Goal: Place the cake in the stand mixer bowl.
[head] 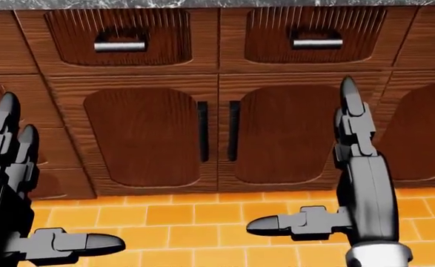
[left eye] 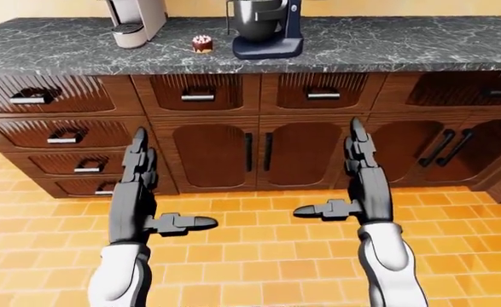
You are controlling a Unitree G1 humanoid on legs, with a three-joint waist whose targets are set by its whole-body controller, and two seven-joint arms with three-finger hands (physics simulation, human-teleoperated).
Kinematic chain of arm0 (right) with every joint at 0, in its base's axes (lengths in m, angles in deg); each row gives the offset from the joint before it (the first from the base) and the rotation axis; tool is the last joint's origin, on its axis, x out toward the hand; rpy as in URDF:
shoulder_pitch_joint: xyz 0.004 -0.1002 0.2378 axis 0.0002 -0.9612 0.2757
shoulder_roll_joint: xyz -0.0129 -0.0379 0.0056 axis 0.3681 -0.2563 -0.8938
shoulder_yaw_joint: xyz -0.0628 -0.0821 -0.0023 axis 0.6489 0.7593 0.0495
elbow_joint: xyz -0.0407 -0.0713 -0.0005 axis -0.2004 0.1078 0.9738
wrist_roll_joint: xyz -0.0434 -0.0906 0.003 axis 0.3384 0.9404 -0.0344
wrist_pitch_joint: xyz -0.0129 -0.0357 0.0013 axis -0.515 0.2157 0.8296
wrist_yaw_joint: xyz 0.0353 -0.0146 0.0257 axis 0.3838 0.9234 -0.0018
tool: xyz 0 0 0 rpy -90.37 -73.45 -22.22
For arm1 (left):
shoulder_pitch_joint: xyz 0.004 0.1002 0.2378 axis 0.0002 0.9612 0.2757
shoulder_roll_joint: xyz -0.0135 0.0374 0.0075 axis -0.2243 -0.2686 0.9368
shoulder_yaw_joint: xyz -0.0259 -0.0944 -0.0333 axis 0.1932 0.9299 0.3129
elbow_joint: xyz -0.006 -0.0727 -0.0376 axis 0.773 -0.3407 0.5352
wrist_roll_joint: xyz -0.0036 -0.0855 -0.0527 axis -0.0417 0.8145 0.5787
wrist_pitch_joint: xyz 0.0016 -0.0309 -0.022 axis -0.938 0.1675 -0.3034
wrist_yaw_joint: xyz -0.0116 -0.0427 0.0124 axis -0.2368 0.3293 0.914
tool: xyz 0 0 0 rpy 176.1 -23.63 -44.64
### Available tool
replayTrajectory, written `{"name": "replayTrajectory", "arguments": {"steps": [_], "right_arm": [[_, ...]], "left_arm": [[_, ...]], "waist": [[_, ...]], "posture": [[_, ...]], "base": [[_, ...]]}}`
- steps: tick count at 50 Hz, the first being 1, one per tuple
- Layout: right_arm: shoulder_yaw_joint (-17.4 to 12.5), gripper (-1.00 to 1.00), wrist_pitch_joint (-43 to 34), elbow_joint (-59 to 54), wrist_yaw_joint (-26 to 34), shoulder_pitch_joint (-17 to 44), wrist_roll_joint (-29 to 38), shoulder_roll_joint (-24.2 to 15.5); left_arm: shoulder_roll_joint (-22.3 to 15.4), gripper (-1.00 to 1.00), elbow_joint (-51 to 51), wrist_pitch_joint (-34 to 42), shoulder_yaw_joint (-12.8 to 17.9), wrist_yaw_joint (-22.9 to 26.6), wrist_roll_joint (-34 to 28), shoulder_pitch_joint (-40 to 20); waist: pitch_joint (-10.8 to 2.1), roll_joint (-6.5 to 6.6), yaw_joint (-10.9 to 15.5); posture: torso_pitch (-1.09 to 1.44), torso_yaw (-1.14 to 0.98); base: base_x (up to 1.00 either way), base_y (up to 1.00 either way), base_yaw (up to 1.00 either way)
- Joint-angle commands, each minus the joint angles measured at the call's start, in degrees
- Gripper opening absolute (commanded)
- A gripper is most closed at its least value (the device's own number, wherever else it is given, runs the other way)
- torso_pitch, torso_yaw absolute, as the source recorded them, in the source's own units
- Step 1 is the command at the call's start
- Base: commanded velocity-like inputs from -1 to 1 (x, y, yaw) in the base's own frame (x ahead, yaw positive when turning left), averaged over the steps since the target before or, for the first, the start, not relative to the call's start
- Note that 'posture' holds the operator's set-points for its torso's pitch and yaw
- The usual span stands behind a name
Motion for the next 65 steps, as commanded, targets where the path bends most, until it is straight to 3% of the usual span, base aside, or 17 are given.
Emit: {"name": "replayTrajectory", "arguments": {"steps": [1, 12, 14, 19, 26, 34, 38, 39, 42, 47, 51, 52, 54, 60, 63, 64, 65], "right_arm": [[-0.3, 1.00, 1.5, 2.7, -0.4, 0.9, 0.2, -0.2], [-0.3, 1.00, 1.0, 3.1, -0.2, 1.0, 0.6, -0.3], [-0.3, 1.00, 1.0, 3.1, -0.2, 1.0, 0.6, -0.3], [-0.4, 1.00, 1.3, 2.9, -0.2, 1.0, 0.6, -0.3], [-0.2, 1.00, 1.5, 2.5, -0.3, 1.0, 1.0, -0.2], [-0.3, 1.00, 1.7, 2.4, -0.3, 0.9, 1.0, -0.3], [-0.3, 1.00, 1.7, 2.4, -0.3, 0.9, 1.0, -0.2], [-0.3, 1.00, 1.8, 2.4, -0.3, 0.9, 1.0, -0.2], [-0.2, 1.00, 1.7, 2.5, -0.3, 0.8, 1.0, -0.2], [-0.1, 1.00, 1.9, 2.3, -0.4, 0.8, 1.1, -0.2], [-0.1, 1.00, 2.0, 2.1, -0.4, 0.8, 1.2, -0.2], [0.0, 1.00, 2.1, 2.0, -0.4, 0.9, 1.2, -0.2], [0.0, 1.00, 2.1, 2.0, -0.4, 0.9, 1.2, -0.2], [-0.1, 1.00, 2.3, 1.6, -0.4, 1.0, 1.1, -0.2], [-0.2, 1.00, 2.4, 1.5, -0.3, 1.0, 1.0, -0.2], [-0.2, 1.00, 2.3, 1.5, -0.3, 1.0, 1.0, -0.2], [-0.2, 1.00, 2.3, 1.4, -0.3, 1.0, 1.0, -0.2]], "left_arm": [[-0.2, 1.00, 2.1, -2.1, -0.1, 0.0, 0.1, -1.0], [-0.3, 1.00, 2.4, -1.9, 0.0, 0.3, -0.2, -1.0], [-0.3, 1.00, 2.5, -1.7, 0.1, 0.4, -0.2, -1.0], [-0.2, 1.00, 2.2, -2.3, 0.1, 0.4, -0.4, -0.8], [-0.1, 1.00, 2.5, -2.4, 0.0, 0.4, -0.3, -0.7], [-0.2, 1.00, 2.3, -2.7, 0.1, 0.5, -0.3, -0.5], [-0.1, 1.00, 2.3, -2.9, 0.0, 0.5, -0.4, -0.4], [-0.1, 1.00, 2.2, -3.0, 0.0, 0.5, -0.4, -0.4], [-0.1, 1.00, 2.0, -3.2, 0.0, 0.5, -0.5, -0.3], [-0.1, 1.00, 1.8, -3.5, 0.0, 0.6, -0.4, -0.3], [-0.1, 1.00, 1.6, -3.6, 0.0, 0.5, -0.5, -0.3], [-0.1, 1.00, 1.4, -3.7, 0.1, 0.5, -0.5, -0.3], [0.0, 1.00, 1.2, -3.9, 0.0, 0.5, -0.5, -0.3], [-0.1, 1.00, 1.1, -4.0, 0.0, 0.5, -0.6, -0.3], [-0.1, 1.00, 1.3, -3.8, 0.0, 0.5, -0.6, -0.4], [-0.1, 1.00, 1.1, -3.9, 0.0, 0.5, -0.6, -0.4], [-0.1, 1.00, 1.1, -3.9, -0.1, 0.5, -0.6, -0.4]], "waist": [[-0.92, 0.25, -0.1], [-2.07, 0.50, 0.1], [-0.45, 0.54, 0.0], [0.18, 0.35, -0.1], [0.73, 3.69, 0.1], [0.38, 1.41, 0.3], [-0.31, -3.46, 0.4], [0.34, -0.84, -0.4], [0.40, -1.64, -0.5], [1.32, 0.95, -0.3], [0.40, 6.00, -0.3], [0.61, 3.60, 0.3], [0.49, 4.17, 0.2], [0.57, 0.70, 0.5], [-0.52, -3.81, 0.5], [-0.04, -2.13, -0.1], [0.17, -2.33, -0.1]], "posture": [[0.00, 0.00], [0.00, 0.00], [0.00, 0.00], [0.00, 0.00], [0.00, 0.00], [0.00, 0.00], [0.00, 0.00], [0.00, 0.00], [0.00, 0.00], [0.00, 0.00], [0.00, 0.00], [0.00, 0.00], [0.00, 0.00], [0.00, 0.00], [0.00, 0.00], [0.00, 0.00], [0.00, 0.00]], "base": [[0.00, 0.00, 0.00], [0.01, 0.00, 0.00], [0.06, 0.00, 0.00], [0.07, 0.00, 0.00], [0.11, 0.00, 0.00], [0.11, 0.00, 0.00], [0.12, 0.00, 0.00], [0.11, 0.00, 0.00], [0.11, 0.00, 0.00], [0.12, 0.00, 0.00], [0.12, 0.00, 0.00], [0.12, 0.00, 0.00], [0.12, 0.00, 0.00], [0.12, 0.00, 0.00], [0.11, 0.00, 0.00], [0.12, 0.00, 0.00], [0.11, 0.00, 0.00]]}}
